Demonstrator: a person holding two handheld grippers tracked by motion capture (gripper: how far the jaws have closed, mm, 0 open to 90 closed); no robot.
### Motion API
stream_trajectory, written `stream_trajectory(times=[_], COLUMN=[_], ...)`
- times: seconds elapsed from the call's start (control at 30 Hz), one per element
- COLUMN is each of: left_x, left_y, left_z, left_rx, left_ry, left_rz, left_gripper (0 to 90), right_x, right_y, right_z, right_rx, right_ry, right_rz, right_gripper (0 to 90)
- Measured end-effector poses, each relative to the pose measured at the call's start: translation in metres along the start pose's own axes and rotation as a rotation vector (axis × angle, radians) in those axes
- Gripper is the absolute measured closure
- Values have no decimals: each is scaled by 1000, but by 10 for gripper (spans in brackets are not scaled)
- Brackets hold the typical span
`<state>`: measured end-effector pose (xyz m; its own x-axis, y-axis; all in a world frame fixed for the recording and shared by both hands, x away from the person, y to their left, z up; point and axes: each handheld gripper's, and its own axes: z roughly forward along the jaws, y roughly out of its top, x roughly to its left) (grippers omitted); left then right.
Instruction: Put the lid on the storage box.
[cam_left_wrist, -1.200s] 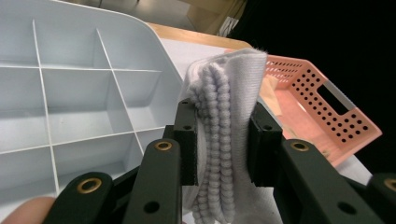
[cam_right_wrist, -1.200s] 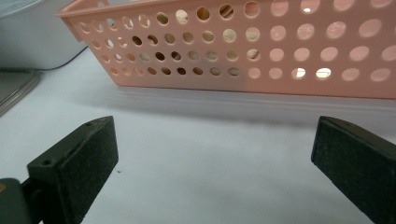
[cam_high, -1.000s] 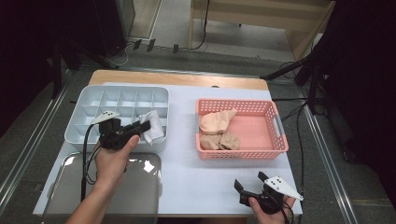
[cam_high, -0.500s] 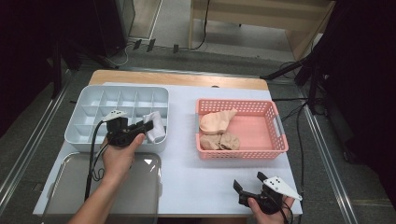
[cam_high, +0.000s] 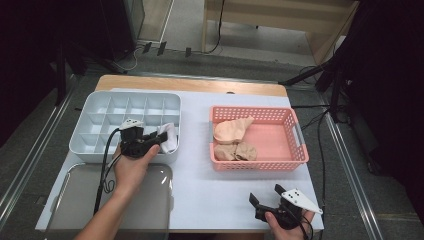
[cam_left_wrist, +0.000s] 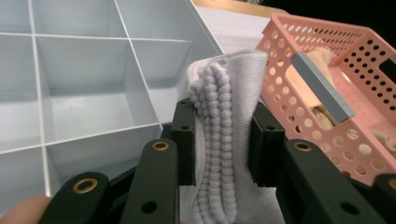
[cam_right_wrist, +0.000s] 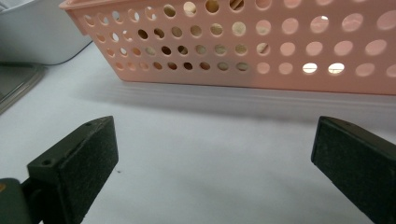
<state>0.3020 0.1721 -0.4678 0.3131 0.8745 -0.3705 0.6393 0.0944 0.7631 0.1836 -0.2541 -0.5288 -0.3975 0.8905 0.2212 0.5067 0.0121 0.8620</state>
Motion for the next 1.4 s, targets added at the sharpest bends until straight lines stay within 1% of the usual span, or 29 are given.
stream_trajectory(times=[0.03, 0.1, 0.17, 0.2, 0.3, 0.37, 0.4, 0.43, 0.47, 0.5, 0.53, 0.57, 0.6, 0.67, 0.7, 0.8, 0.83, 0.87, 0.93, 1.0, 1.03, 1.07, 1.1, 1.13, 1.2, 1.23, 1.3, 1.33, 1.4], left_x=[-1, -2, 0, 2, 4, 6, 7, 8, 7, 6, 4, 4, 3, 1, -1, -3, -2, 0, 4, 5, 4, 2, 1, 0, 2, 2, 2, 3, 3], left_y=[0, 0, 1, 2, 5, 7, 8, 9, 10, 10, 10, 10, 10, 9, 8, 6, 6, 6, 6, 6, 6, 7, 8, 9, 9, 9, 8, 8, 10], left_z=[1, 1, 1, 0, -4, -6, -6, -6, -5, -5, -5, -5, -4, -2, -1, 2, 4, 5, 8, 10, 12, 14, 15, 16, 16, 16, 12, 8, 2], left_rx=[2, 13, 16, 11, -26, -35, -30, -26, -13, -11, -9, -8, -3, 9, 18, 43, 68, 82, 109, 140, 165, 208, 232, 242, 243, 238, 219, 196, 141], left_ry=[7, 4, 2, -4, 4, 10, 7, -10, -24, -27, -25, -23, -22, -29, -33, -21, -17, -16, -28, -28, -28, -27, -24, -16, -27, -32, -42, -54, -50], left_rz=[7, 8, 4, -12, -32, -49, -51, -57, -52, -47, -31, -27, -25, -11, -5, 8, 0, -7, -35, -30, -30, -17, 1, 6, -21, -21, -6, -4, -5], left_gripper=[684, 672, 635, 598, 479, 440, 437, 442, 457, 491, 550, 629, 663, 699, 705, 714, 716, 717, 717, 718, 718, 720, 719, 718, 713, 706, 677, 658, 606], right_x=[-1, -1, 0, 0, 0, -1, -1, -1, 0, 0, 0, 0, -1, -1, -2, -1, -1, -1, 0, 0, 0, 0, 0, 0, 0, 0, 0, 0, -1], right_y=[0, 0, 0, 0, 0, 0, -1, 0, 0, 0, 0, 1, 0, 0, 0, 0, 0, 0, 0, 0, 0, 0, 0, 0, 0, 1, 1, 1, 1], right_z=[0, 1, 0, -1, -1, 0, 0, 0, 0, -1, -1, -1, -1, -1, -1, -1, -1, -1, -1, -1, -1, -1, -1, -1, 0, 0, -1, -1, -2], right_rx=[-2, 1, 1, 2, -3, -2, -1, -2, -4, -8, -9, -10, -9, -6, -6, -4, -5, -6, -2, -3, -3, -4, -3, -3, -5, -6, -11, -11, -12], right_ry=[2, -1, -3, -5, -3, -4, -5, -4, -5, -3, -4, -5, -5, -9, -8, -9, -9, -7, -6, -5, -5, -5, -6, -6, -6, -5, -1, -2, -3], right_rz=[-3, -3, -1, 0, -1, 0, 2, 1, -1, -4, -6, -7, -6, 0, -2, 1, 0, -3, -1, -3, -3, -3, -1, 1, 2, 5, -2, 1, 2], right_gripper=[6, 14, 19, 19, 19, 19, 19, 19, 19, 20, 20, 20, 20, 20, 20, 20, 20, 20, 20, 20, 20, 20, 20, 20, 21, 20, 20, 21, 21])
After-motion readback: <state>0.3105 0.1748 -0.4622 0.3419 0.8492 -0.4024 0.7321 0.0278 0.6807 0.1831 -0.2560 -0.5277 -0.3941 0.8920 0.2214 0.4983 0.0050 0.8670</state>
